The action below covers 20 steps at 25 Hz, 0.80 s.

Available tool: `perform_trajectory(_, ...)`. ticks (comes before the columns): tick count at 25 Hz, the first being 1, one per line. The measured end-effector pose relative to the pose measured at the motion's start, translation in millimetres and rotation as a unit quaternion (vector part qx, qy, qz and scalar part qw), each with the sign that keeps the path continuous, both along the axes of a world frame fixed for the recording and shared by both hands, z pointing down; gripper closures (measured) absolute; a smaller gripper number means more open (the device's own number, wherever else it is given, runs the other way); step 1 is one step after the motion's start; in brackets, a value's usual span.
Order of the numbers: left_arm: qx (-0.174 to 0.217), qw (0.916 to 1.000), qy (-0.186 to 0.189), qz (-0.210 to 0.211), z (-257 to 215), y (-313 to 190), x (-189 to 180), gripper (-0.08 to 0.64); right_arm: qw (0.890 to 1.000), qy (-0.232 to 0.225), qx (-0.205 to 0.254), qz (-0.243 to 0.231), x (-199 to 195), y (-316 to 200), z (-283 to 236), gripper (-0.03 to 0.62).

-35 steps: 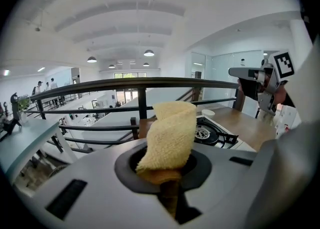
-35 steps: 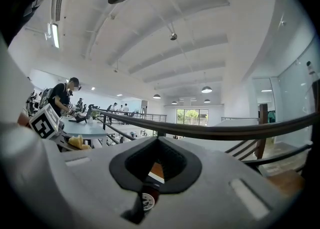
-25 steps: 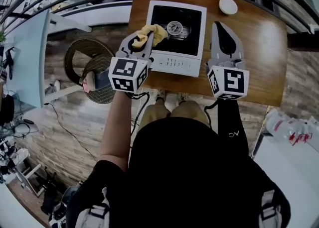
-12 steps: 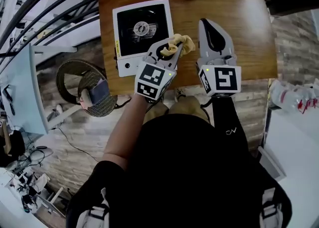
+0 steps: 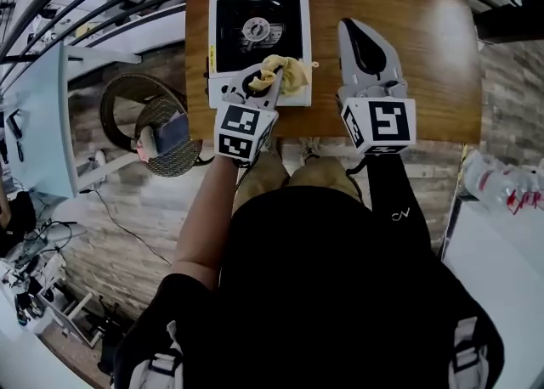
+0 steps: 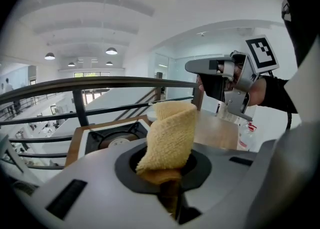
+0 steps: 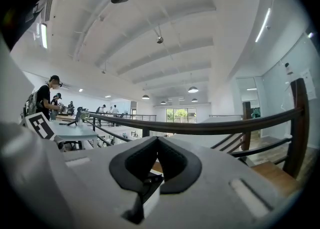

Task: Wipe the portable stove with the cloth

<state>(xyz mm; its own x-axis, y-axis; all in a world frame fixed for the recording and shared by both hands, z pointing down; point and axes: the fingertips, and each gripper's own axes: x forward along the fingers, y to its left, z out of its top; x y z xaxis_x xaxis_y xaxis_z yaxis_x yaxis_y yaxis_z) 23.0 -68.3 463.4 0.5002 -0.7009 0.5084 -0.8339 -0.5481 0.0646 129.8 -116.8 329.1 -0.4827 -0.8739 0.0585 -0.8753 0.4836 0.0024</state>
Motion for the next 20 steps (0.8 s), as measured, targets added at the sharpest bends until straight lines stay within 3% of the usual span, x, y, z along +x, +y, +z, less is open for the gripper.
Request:
perform_trajectory(3,0.005,0.9994,-0.008,-0.034,-2,0,-46,0.531,1.0,0.012,0.005,-0.024,-30,5,-5,0.589)
perform_trajectory(12,0.003,0.9961,-0.036,-0.081,-3,27,-162,0.531,0.999,0.023,0.013,-0.039,-101,26,-15,0.589)
perform_trajectory(17,0.002,0.9919,-0.044,-0.119,-4,49,-223,0.531,0.999,0.025,0.018,-0.035,-123,39,-21,0.589)
perform_trajectory(20,0.009,0.9906,-0.046,-0.129,-8,58,-241,0.531,0.999,0.025,0.021,-0.027,-127,47,-22,0.589)
